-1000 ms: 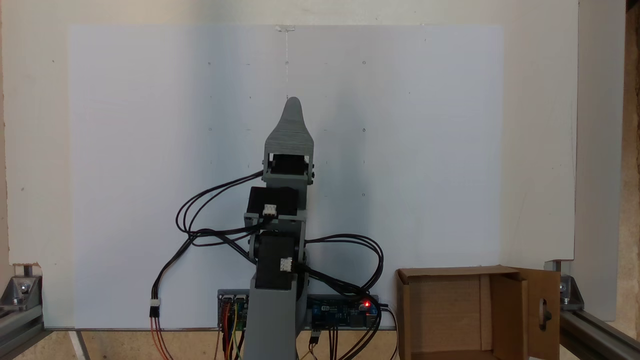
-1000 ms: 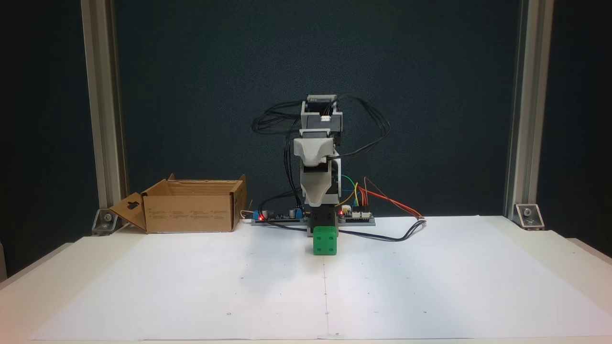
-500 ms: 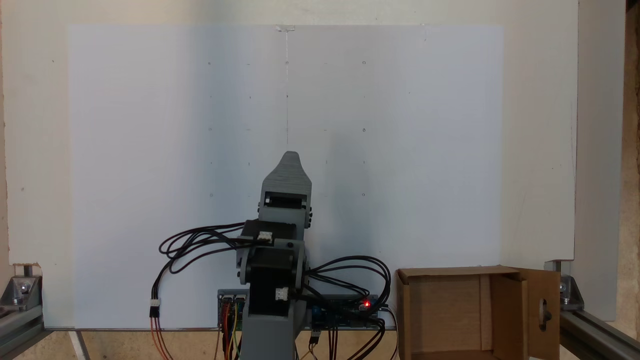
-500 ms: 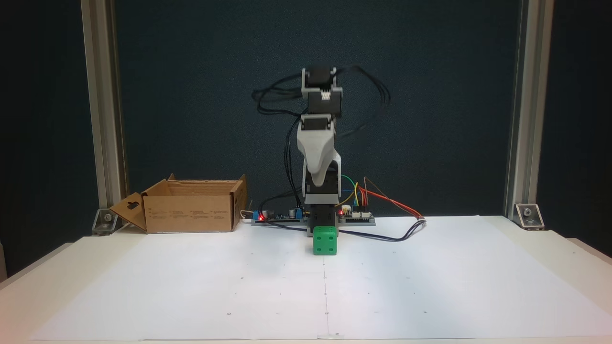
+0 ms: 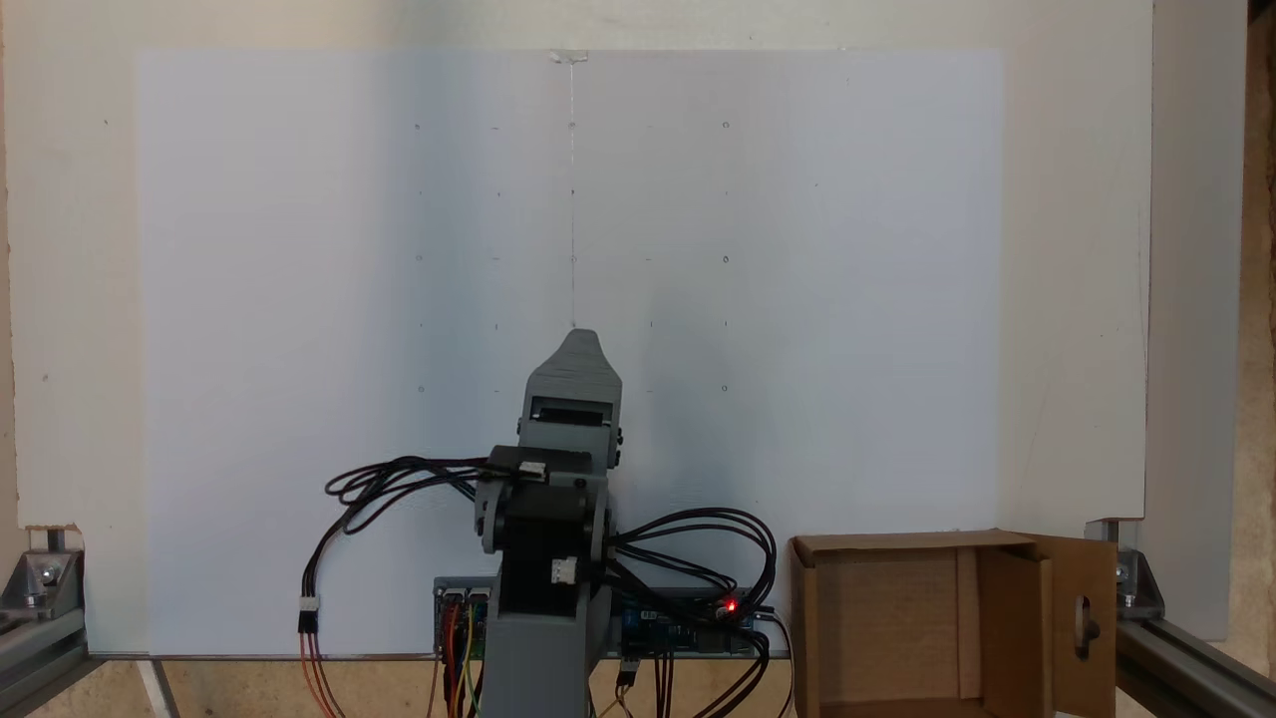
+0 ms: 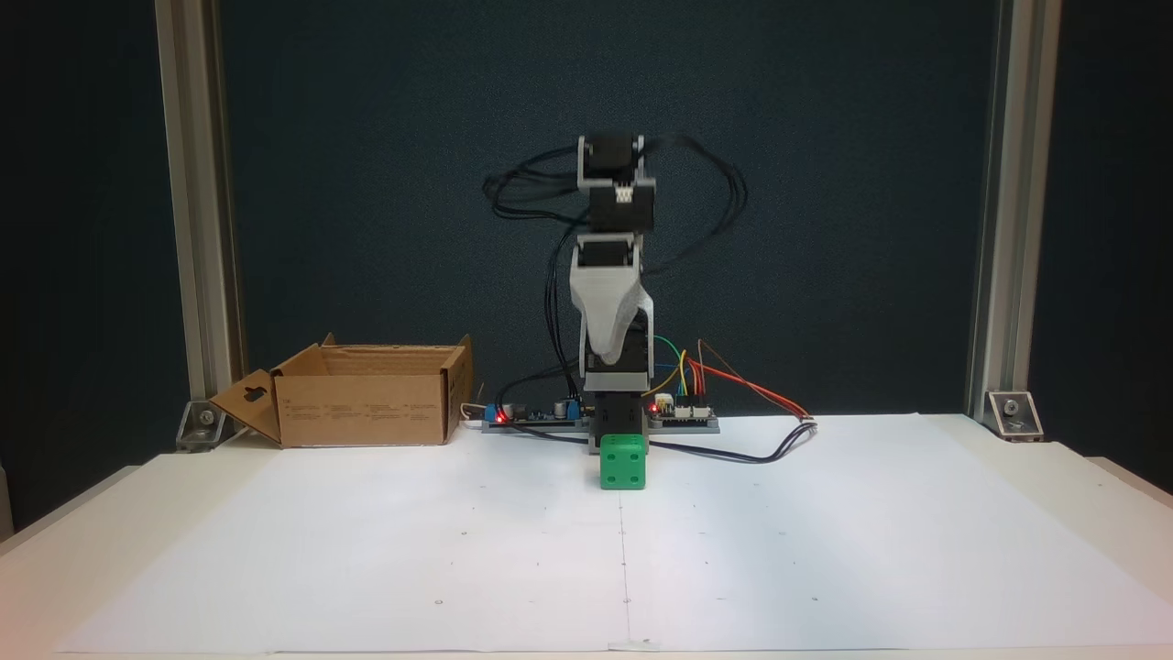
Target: Grasp a green dice and put it in the bin.
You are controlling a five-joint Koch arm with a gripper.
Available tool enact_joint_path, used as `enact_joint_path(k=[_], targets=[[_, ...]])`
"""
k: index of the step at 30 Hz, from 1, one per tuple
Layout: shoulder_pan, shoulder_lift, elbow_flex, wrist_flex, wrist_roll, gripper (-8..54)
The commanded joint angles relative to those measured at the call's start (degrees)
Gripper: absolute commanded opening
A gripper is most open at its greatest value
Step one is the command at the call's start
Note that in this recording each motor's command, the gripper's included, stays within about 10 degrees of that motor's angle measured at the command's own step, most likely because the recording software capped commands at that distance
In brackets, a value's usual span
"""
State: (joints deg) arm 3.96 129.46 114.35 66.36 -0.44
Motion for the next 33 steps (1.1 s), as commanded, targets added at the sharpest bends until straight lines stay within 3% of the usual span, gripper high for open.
enact_joint_path(k=[1,33], targets=[[0.00,6.33,0.26,0.18,1.67,44.6],[-3.43,5.89,21.27,-15.73,2.11,45.3]])
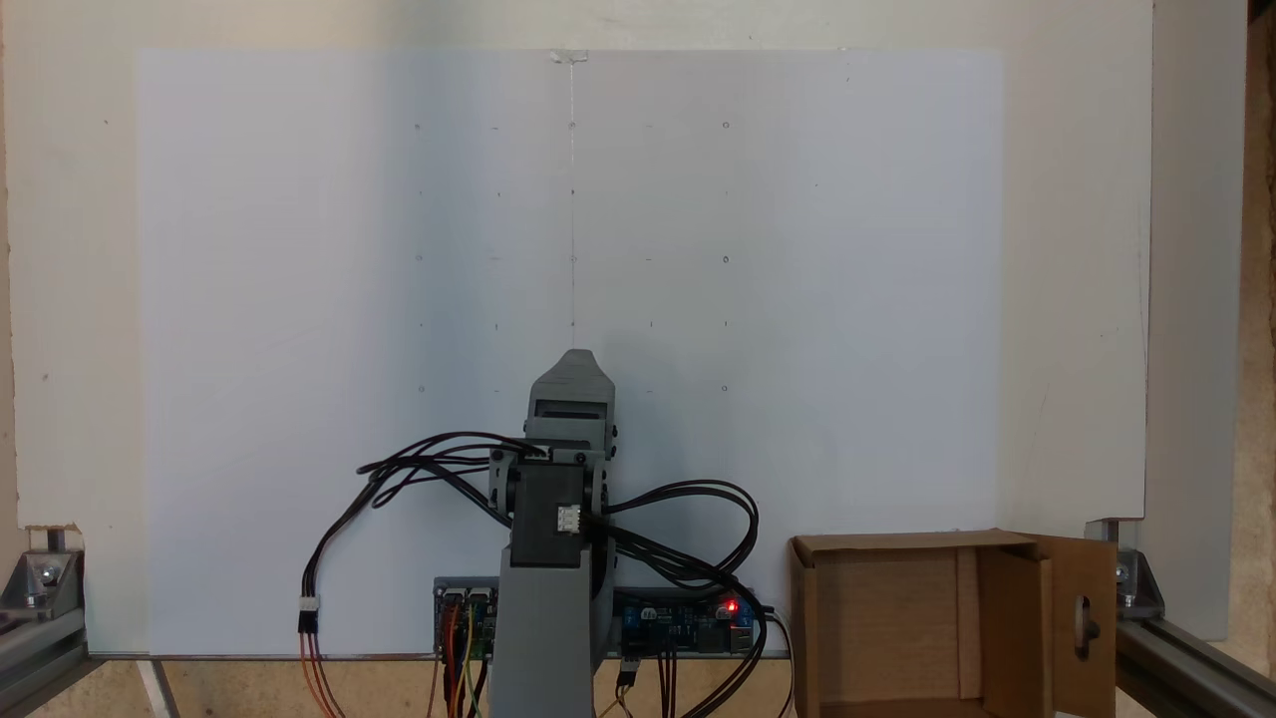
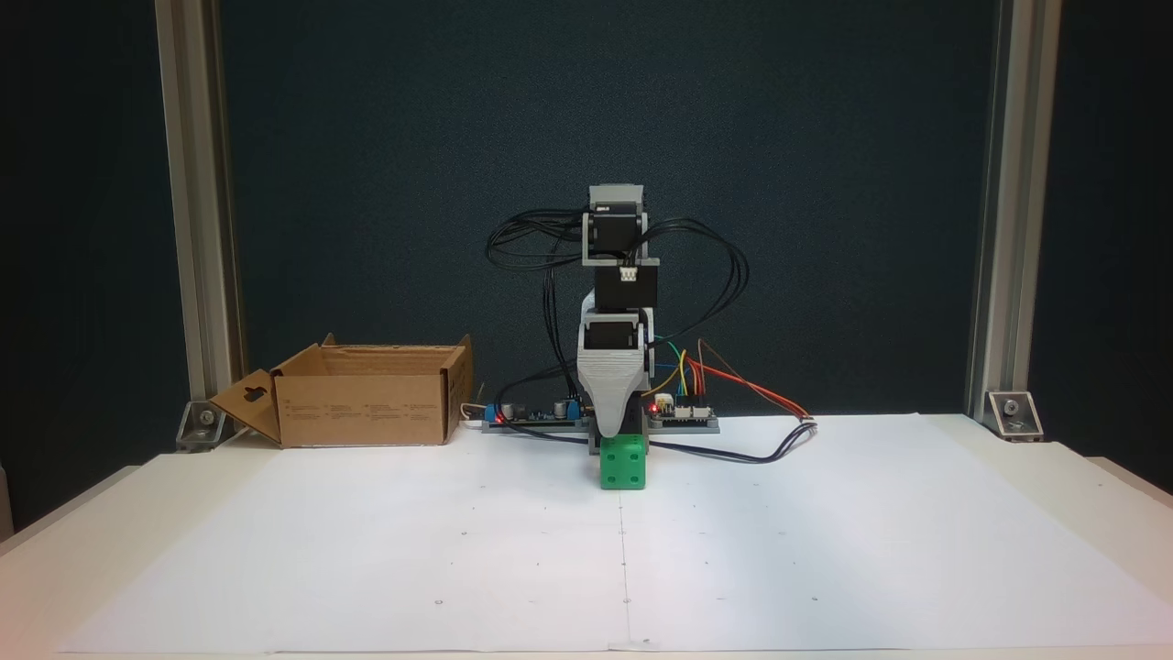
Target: Grasp a green dice and put it in the bin.
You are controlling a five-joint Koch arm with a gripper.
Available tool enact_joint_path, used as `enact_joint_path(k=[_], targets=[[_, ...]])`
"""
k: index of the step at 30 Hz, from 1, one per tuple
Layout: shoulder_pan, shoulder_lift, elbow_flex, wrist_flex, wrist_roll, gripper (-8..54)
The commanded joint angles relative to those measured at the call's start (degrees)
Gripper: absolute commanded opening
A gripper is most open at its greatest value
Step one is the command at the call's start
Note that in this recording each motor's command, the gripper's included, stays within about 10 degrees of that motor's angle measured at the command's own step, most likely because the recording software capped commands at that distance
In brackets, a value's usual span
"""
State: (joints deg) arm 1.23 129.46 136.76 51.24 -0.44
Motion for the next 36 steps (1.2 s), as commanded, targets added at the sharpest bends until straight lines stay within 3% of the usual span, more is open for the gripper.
enact_joint_path(k=[1,36], targets=[[-0.70,5.80,-1.05,-0.70,2.20,45.3],[-2.55,-5.19,3.08,-7.82,8.17,44.7]])
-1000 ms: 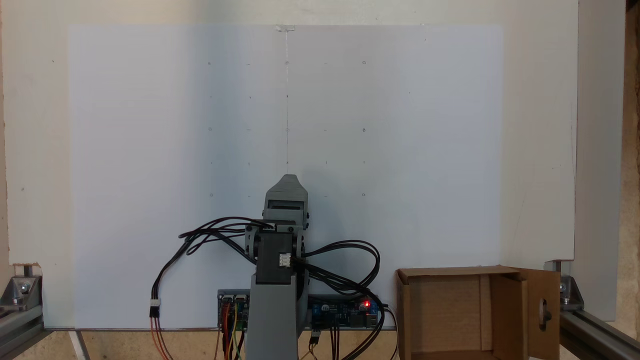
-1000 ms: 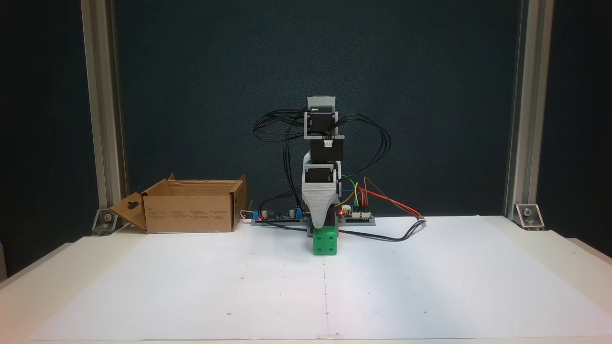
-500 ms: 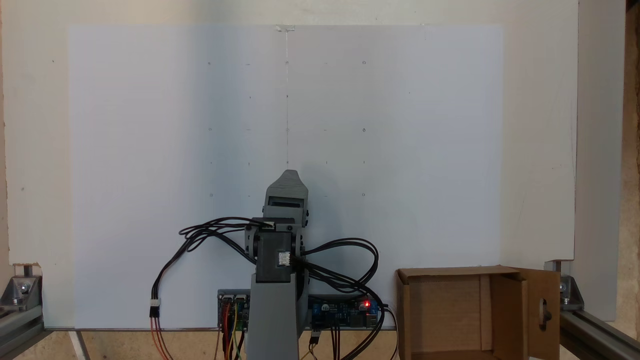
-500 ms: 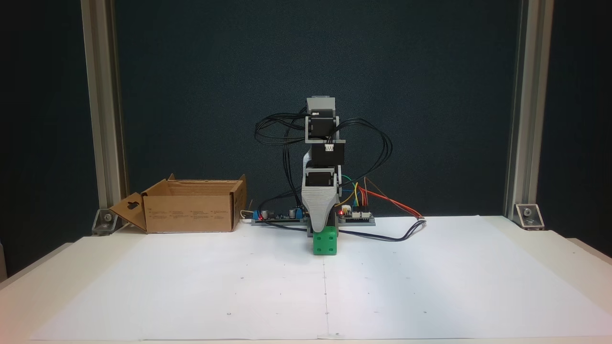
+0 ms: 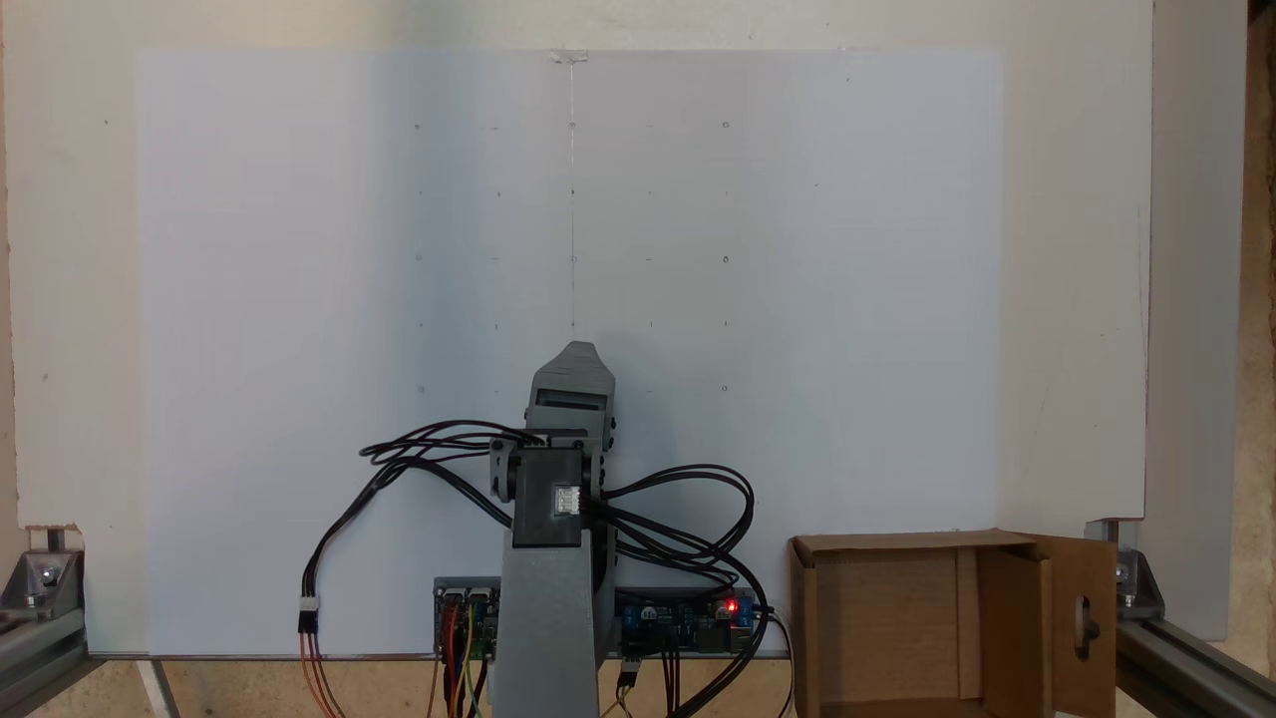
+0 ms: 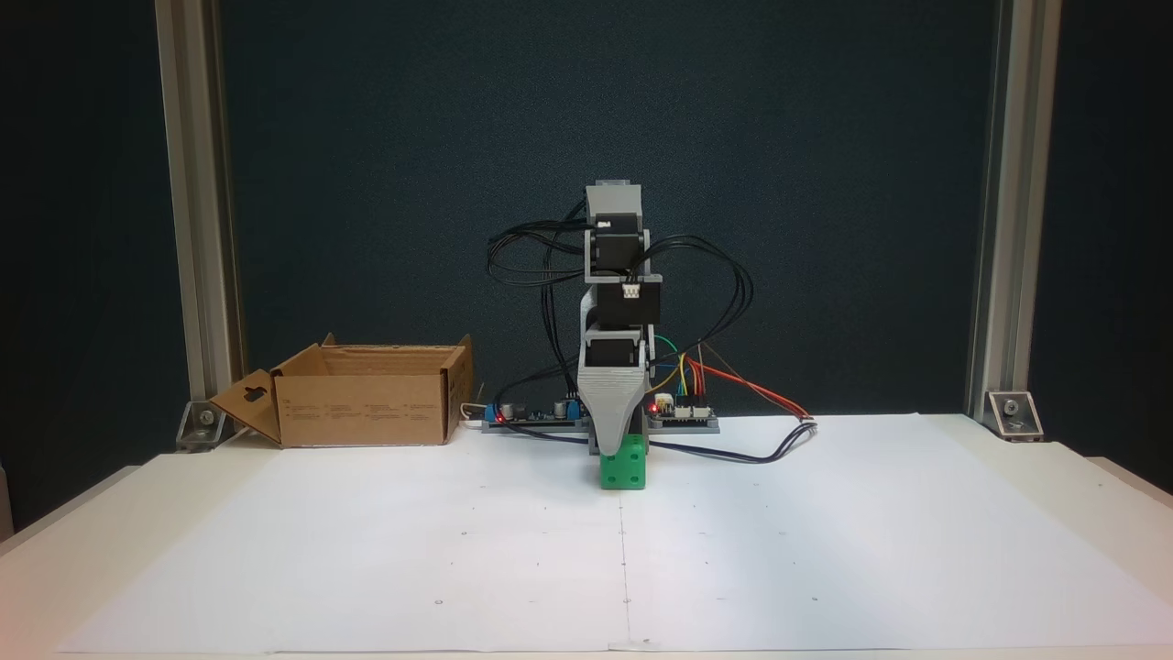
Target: Grasp a green dice and put it in the bin.
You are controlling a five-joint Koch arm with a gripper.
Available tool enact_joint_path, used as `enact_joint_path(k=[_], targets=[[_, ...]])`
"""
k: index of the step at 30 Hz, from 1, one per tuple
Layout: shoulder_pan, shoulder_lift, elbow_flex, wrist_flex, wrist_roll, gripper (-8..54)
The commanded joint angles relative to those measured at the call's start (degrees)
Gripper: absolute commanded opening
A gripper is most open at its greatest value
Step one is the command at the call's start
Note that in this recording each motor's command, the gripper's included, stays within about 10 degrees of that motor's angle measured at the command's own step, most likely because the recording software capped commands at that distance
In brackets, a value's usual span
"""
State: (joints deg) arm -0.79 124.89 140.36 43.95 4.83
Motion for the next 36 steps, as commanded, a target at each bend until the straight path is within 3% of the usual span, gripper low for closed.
enact_joint_path(k=[1,36], targets=[[-0.62,-1.14,-0.53,-0.62,2.99,44.7],[-2.02,-14.15,-0.09,-9.93,5.80,43.1]])
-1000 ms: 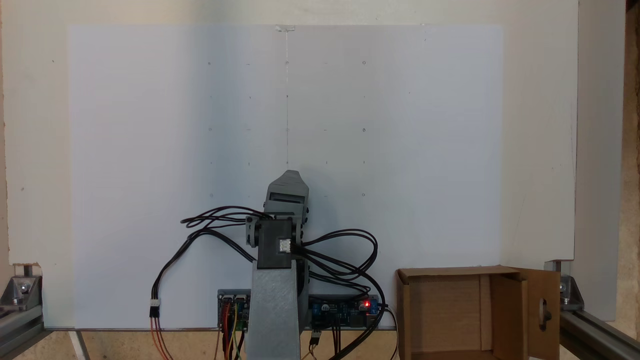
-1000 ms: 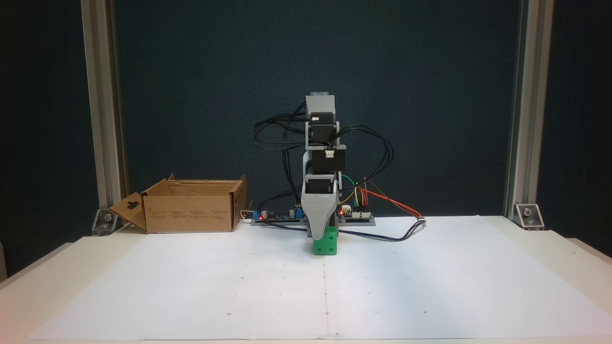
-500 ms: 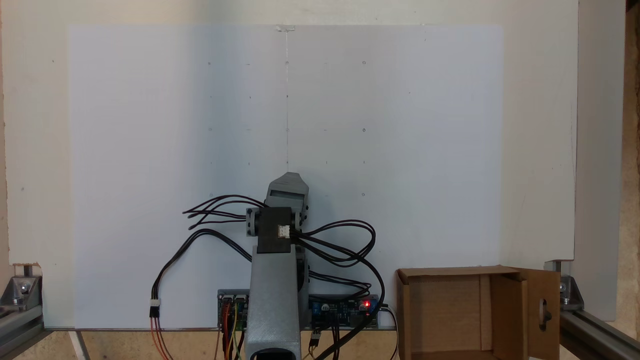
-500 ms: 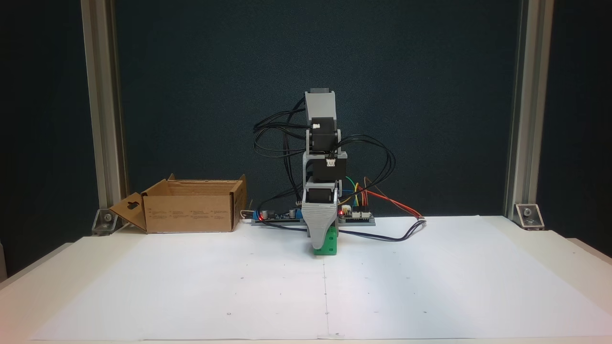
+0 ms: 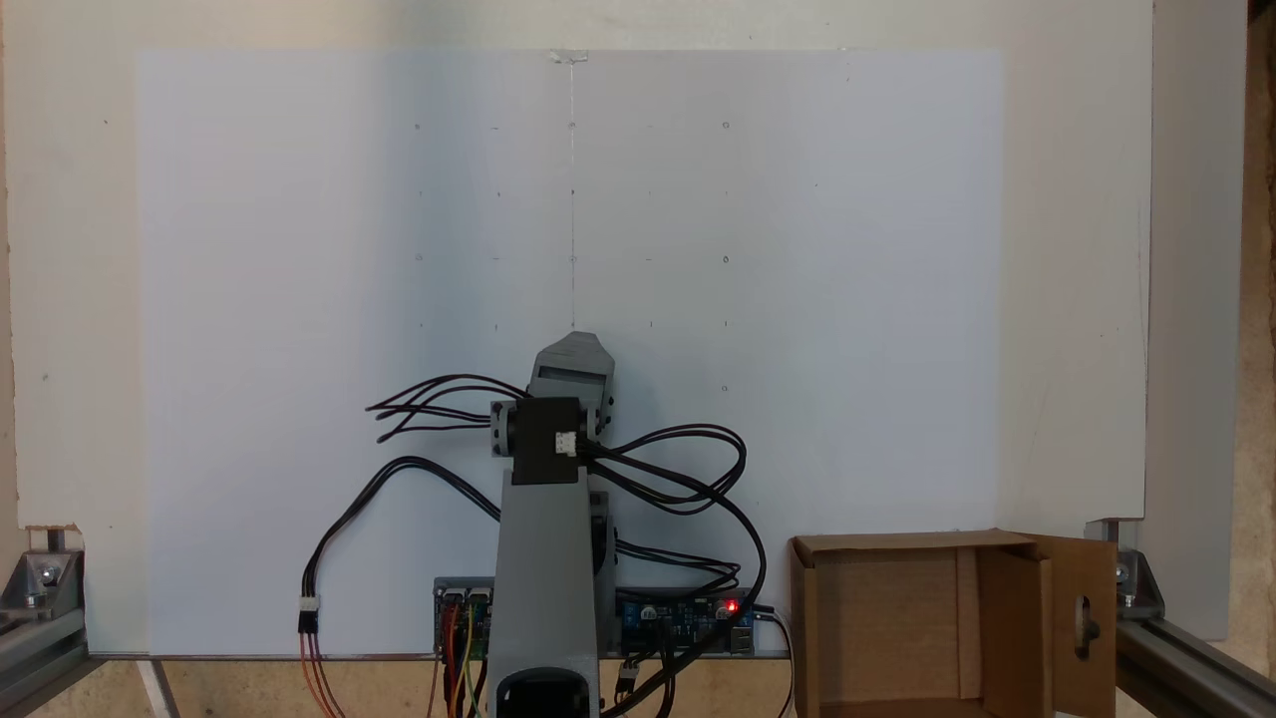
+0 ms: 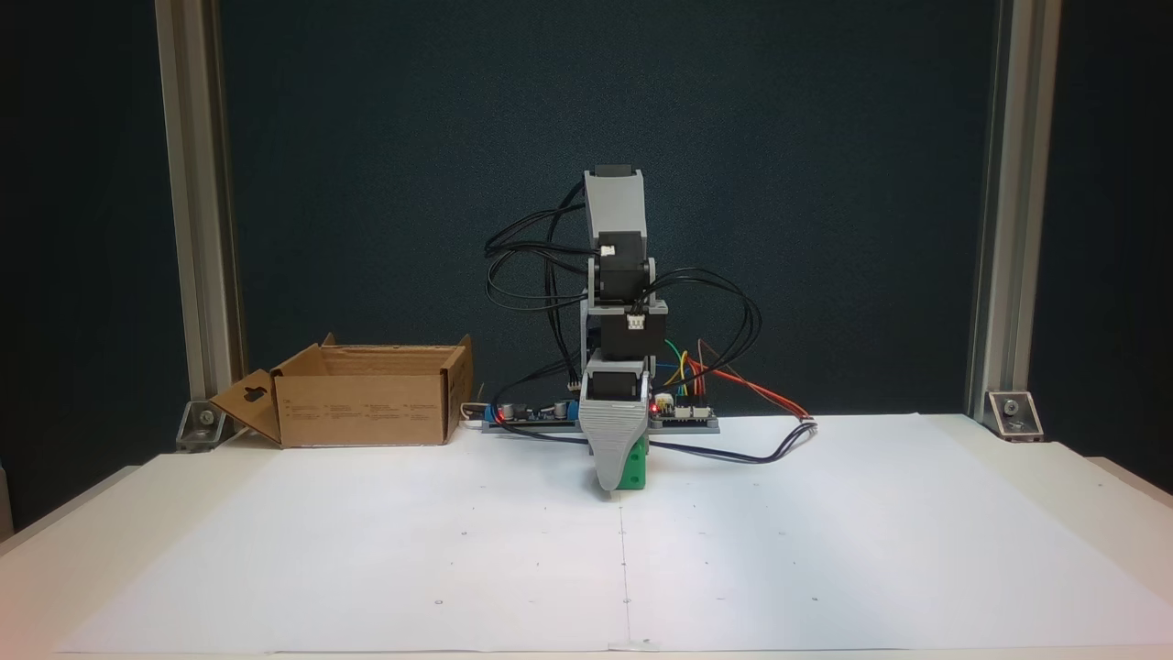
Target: Grasp a green dice and put it in the bin.
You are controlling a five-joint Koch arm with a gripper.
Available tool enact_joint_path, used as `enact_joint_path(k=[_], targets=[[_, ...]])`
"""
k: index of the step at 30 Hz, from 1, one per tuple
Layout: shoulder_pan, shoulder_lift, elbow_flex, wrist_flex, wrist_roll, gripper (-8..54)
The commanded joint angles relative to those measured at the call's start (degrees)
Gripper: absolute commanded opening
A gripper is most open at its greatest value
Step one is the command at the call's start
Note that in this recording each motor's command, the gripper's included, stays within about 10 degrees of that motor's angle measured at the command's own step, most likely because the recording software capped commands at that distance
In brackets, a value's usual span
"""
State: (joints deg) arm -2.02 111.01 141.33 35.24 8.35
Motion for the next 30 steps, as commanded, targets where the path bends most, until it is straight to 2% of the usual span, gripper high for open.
enact_joint_path(k=[1,10,15,20,25,27,30], targets=[[-0.79,-0.26,-1.05,-1.49,2.29,43.1],[-1.14,-1.23,-1.05,-1.58,2.20,40.2],[-2.46,-2.02,-0.79,-1.49,2.37,33.0],[-2.64,-2.11,-0.44,-1.49,3.08,22.4],[-2.81,-2.11,-0.35,-1.23,4.31,20.7],[-2.99,-2.11,-0.18,-1.23,4.48,12.8],[-2.90,-2.02,-0.09,-0.62,4.48,12.0]])
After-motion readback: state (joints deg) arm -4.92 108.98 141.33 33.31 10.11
